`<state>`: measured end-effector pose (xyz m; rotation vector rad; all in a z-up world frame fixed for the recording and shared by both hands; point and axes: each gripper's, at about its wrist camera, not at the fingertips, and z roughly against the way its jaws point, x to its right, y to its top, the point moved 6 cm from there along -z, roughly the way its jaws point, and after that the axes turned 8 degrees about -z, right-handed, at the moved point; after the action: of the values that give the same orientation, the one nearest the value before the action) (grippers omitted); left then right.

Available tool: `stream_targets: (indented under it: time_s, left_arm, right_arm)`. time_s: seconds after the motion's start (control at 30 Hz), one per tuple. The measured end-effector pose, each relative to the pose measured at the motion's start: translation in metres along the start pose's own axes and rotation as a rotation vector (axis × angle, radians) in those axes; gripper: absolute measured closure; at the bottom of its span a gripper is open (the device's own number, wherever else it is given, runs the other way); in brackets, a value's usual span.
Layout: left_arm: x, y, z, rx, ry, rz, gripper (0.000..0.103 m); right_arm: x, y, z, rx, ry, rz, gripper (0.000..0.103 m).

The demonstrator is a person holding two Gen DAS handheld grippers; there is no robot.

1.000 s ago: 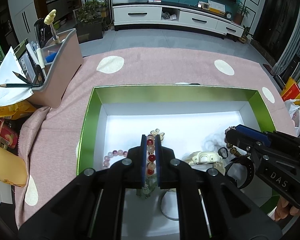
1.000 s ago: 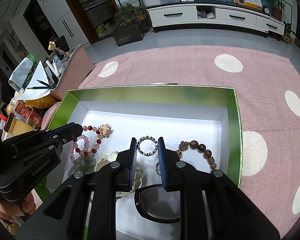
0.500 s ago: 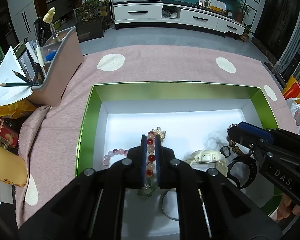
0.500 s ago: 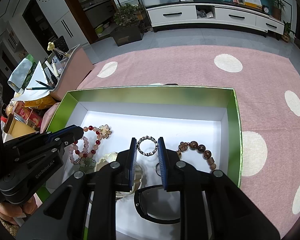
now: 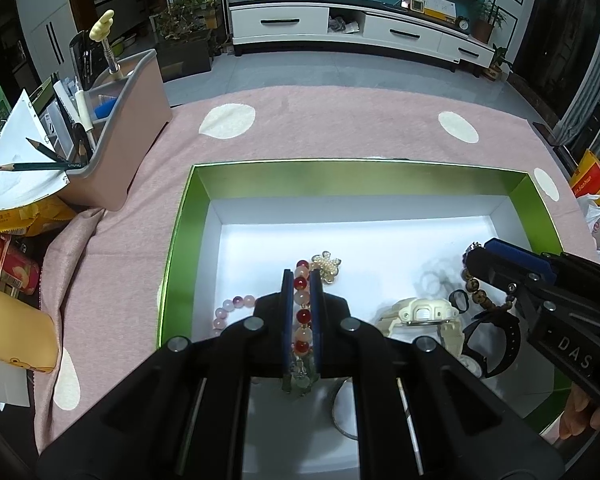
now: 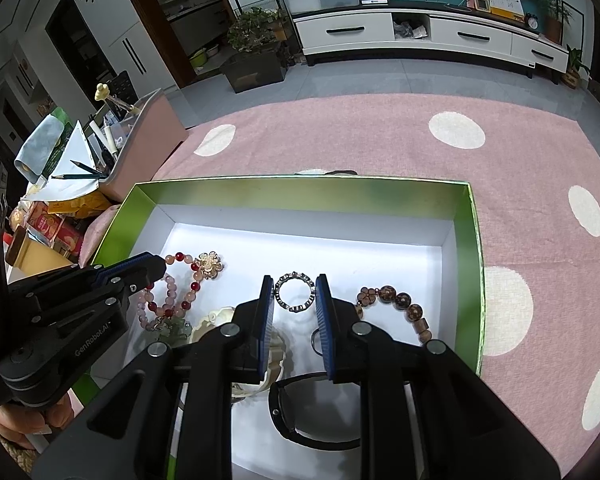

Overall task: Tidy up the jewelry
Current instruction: 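Lower the bracelet and silver ring into the box while both tools open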

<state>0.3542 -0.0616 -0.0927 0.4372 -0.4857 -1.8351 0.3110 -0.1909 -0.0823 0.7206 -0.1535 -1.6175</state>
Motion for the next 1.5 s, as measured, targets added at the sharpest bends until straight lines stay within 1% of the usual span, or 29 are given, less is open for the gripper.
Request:
stream_targets:
  time_s: [0.77,0.9,1.03,1.17,1.23,1.3,1.33,1.37,1.4,1.47,1.5]
  left_arm:
    - [0.002,0.001,0.002,0.0,0.019,-0.018,0.095]
    - [0.003,0.001,0.004,0.005,0.018,-0.02,0.088]
    - [0.004,0.001,0.005,0.011,0.02,-0.025,0.086]
    - [0.005,0.002,0.007,0.015,0.023,-0.031,0.078]
    - [0.005,0.002,0.008,0.017,0.027,-0.031,0.074]
    - [0.004,0.003,0.009,0.019,0.029,-0.029,0.064]
    - [0.004,0.003,0.01,0.021,0.031,-0.029,0.063]
    - [0.004,0.003,0.011,0.022,0.031,-0.029,0.061]
    - [0.004,0.003,0.011,0.022,0.033,-0.029,0.057]
    - [0.004,0.003,0.014,0.026,0.038,-0.03,0.051]
    - [0.004,0.003,0.015,0.029,0.039,-0.03,0.049]
  right_arm:
    - [0.002,0.003,0.001,0.008,-0.008,-0.005,0.082]
    - [0.002,0.003,0.001,0.009,-0.008,-0.005,0.082]
    - [0.003,0.003,0.002,0.01,-0.007,-0.006,0.082]
    - [0.004,0.002,0.004,0.012,-0.009,-0.008,0.081]
    - [0.005,0.002,0.005,0.012,-0.012,-0.009,0.081]
    - [0.005,0.002,0.006,0.013,-0.014,-0.012,0.08]
    - [0.007,0.002,0.007,0.014,-0.016,-0.013,0.079]
    - [0.007,0.002,0.008,0.016,-0.017,-0.014,0.073]
    - [0.005,0.002,0.008,0.017,-0.019,-0.014,0.071]
    - [0.006,0.003,0.01,0.022,-0.024,-0.017,0.07]
    - [0.006,0.003,0.01,0.022,-0.025,-0.017,0.069]
